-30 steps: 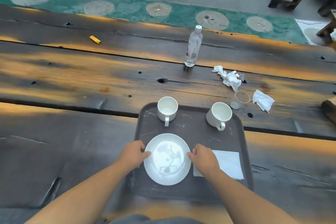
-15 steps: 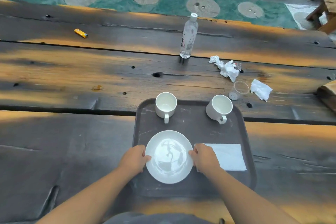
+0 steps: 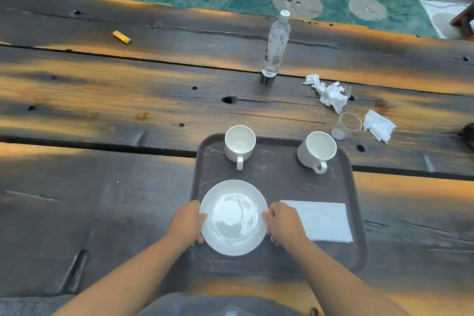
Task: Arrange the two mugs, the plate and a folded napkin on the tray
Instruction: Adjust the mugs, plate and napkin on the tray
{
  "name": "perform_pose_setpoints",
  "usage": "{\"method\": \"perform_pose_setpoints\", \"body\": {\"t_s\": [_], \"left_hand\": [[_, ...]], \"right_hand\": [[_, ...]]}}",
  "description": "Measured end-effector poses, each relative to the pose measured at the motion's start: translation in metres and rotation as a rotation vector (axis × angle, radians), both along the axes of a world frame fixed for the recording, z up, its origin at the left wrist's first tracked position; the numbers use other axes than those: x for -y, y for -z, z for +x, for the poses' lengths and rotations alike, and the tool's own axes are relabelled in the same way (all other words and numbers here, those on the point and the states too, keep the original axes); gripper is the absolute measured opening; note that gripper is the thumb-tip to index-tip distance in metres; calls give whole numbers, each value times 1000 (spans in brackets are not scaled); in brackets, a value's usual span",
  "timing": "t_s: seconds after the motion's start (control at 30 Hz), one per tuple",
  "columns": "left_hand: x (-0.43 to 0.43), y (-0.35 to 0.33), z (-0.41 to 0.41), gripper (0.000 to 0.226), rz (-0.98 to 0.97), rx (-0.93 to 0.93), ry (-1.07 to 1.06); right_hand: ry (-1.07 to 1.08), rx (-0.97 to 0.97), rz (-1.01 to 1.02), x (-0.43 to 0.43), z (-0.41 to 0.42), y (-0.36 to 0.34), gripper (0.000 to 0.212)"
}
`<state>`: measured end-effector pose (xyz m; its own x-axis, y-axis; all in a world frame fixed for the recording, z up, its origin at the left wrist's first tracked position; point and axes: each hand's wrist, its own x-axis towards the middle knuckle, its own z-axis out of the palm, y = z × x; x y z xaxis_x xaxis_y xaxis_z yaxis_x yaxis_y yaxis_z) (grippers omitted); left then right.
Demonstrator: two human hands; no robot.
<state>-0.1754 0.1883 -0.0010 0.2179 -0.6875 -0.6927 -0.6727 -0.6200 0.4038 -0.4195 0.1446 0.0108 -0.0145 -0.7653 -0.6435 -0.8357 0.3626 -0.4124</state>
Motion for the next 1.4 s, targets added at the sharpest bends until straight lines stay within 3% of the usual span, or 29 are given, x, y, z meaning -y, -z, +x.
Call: {"method": "perform_pose_setpoints", "body": {"t_s": [0.4, 1.4], "left_hand": [[5, 4, -1, 13, -32, -65, -66], [6, -3, -5, 14, -30, 10, -63]], "right_hand": [[56, 35, 20, 10, -1, 1, 29], [110, 85, 66, 9, -1, -5, 29]]}}
